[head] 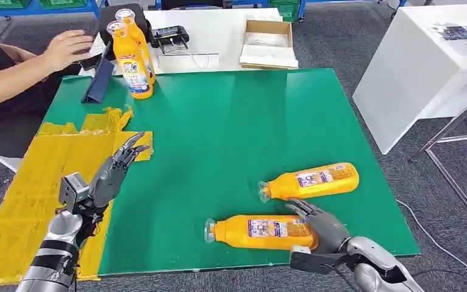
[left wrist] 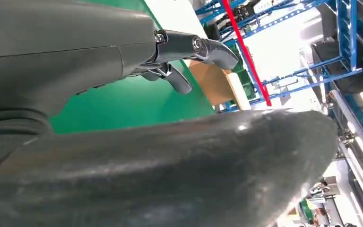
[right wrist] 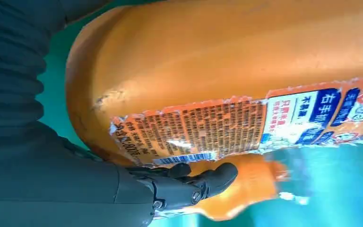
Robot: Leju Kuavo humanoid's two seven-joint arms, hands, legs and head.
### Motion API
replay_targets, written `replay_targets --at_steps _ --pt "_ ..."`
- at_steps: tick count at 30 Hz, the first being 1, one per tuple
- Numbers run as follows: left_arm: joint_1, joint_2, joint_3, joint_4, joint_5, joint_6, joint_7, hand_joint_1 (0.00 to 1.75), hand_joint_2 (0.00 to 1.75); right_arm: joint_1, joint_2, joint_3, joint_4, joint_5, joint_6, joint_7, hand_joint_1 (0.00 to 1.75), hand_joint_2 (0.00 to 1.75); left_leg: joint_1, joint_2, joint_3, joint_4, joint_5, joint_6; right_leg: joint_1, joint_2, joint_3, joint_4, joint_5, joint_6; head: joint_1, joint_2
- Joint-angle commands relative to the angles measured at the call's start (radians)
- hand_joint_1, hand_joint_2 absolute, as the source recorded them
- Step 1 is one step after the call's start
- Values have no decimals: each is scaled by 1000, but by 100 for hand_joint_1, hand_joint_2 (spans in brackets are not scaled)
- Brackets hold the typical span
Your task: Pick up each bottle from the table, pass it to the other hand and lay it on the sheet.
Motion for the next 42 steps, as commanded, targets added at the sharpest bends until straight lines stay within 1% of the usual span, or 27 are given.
replay_targets --at_steps 1,2,4,5,6,9,12,13,16,17,18,21,23,24,25,27,30,32,36,38,39,40,42 --pt "-37 -21 -5 59 1 5 7 0 0 32 45 14 28 -1 6 -11 0 175 0 -11 0 -2 2 0 0 -3 2 -2 0 -1 0 0" --pt "-35 -20 -4 58 1 5 7 0 0 32 47 14 28 -2 6 -12 0 175 0 -7 0 -1 1 0 0 -1 1 -1 0 -1 0 0" --pt "-31 -19 0 55 4 6 8 0 0 29 52 13 26 -4 4 -17 0 175 0 -9 0 -2 1 0 0 -2 1 -2 0 -1 0 0" --pt "-30 -18 1 56 4 6 8 0 0 26 53 12 26 -4 4 -15 0 175 0 -15 1 -4 3 0 -1 -2 2 -3 0 -2 0 0" --pt "-28 -20 6 54 8 4 8 0 0 21 56 12 23 -5 3 -18 0 175 0 -14 1 -5 3 -1 -1 -2 2 -3 0 -2 0 0" --pt "-22 -21 13 48 10 6 9 0 0 17 64 6 15 -9 0 -23 0 175 0 -5 0 -1 1 0 0 0 0 -1 0 -1 0 0" --pt "-7 -25 20 33 11 7 12 0 0 21 83 -6 -5 -5 -19 -31 0 175 0 -9 0 -3 2 -1 -1 0 1 -1 0 -1 0 0" --pt "-1 -26 24 26 11 9 14 0 0 21 91 -10 -16 8 -42 -34 0 175 0 -6 -1 -1 1 0 0 0 0 -1 0 -1 0 0" --pt "10 -26 29 14 9 10 16 0 0 12 108 -21 -30 17 -60 -27 0 175 0 -6 -1 -2 1 0 -1 1 0 -1 0 -1 0 0" --pt "12 -25 30 13 9 10 16 0 0 5 113 -23 -32 18 -61 -26 0 175 0 -4 -2 -1 1 0 0 1 -1 0 0 -1 0 0" --pt "16 -25 33 9 8 11 16 0 0 0 120 -33 -35 17 -64 -26 0 175 0 -6 -2 -1 1 0 -1 1 -1 0 0 -1 0 0" --pt "23 -28 39 -1 8 13 19 0 0 3 126 -51 -54 17 -70 -27 0 175 0 -5 -5 0 1 0 0 0 -3 0 0 0 0 0" --pt "43 -31 47 -19 7 16 20 0 0 25 160 -82 -73 36 -105 -42 0 175 0 -6 -6 -1 1 0 -1 0 -4 0 0 0 0 0" --pt "69 -35 55 -41 4 17 23 0 0 40 192 -95 -90 90 -162 -26 0 175 0 -9 -5 -1 1 0 -1 0 -3 0 -1 -1 0 0" --pt "89 -38 62 -55 4 16 24 0 0 47 217 -100 -99 102 -171 -22 0 175 0 -9 -4 -2 1 0 -1 0 -2 0 -1 -1 0 0" --pt "110 -40 65 -70 -2 16 23 0 0 52 237 -100 -108 109 -170 -6 0 175 0 -6 -5 -1 0 0 -1 0 -3 0 -1 -1 0 0" --pt "123 -39 69 -73 -6 17 14 0 0 55 245 -97 -107 109 -171 -7 0 175 0 -8 -5 -1 0 -1 -1 0 -3 0 -1 -1 0 0" --pt "112 -38 74 -64 -11 15 9 0 0 39 258 -93 -94 107 -164 -6 0 175 0 -10 -6 -2 1 -1 -1 -1 -4 0 -1 -1 0 0" --pt "62 -45 63 -19 -23 3 -1 0 0 -23 304 -71 6 85 -125 -13 0 175 0 -12 -8 -1 1 0 -1 -3 -5 0 -1 -1 0 0" --pt "66 -49 48 -20 -36 4 -2 0 0 -39 330 -50 55 83 -117 -14 0 175 0 -13 -8 -1 2 0 -1 -3 -5 0 0 -1 0 0" --pt "71 -51 39 -20 -44 8 -4 0 0 -45 345 -36 84 87 -121 -16 0 175 0 -11 -8 -1 2 0 -1 -3 -5 0 0 -1 0 0" --pt "71 -52 35 -18 -49 13 -6 0 0 -51 354 -26 102 87 -118 -14 0 175 0 -10 -8 -1 2 0 0 -3 -5 0 0 -1 0 0" --pt "67 -50 32 -14 -51 15 -6 0 0 -61 362 -18 121 87 -114 -15 0 175 0 -12 -7 -2 2 0 -1 -4 -4 -1 -1 -1 0 0"
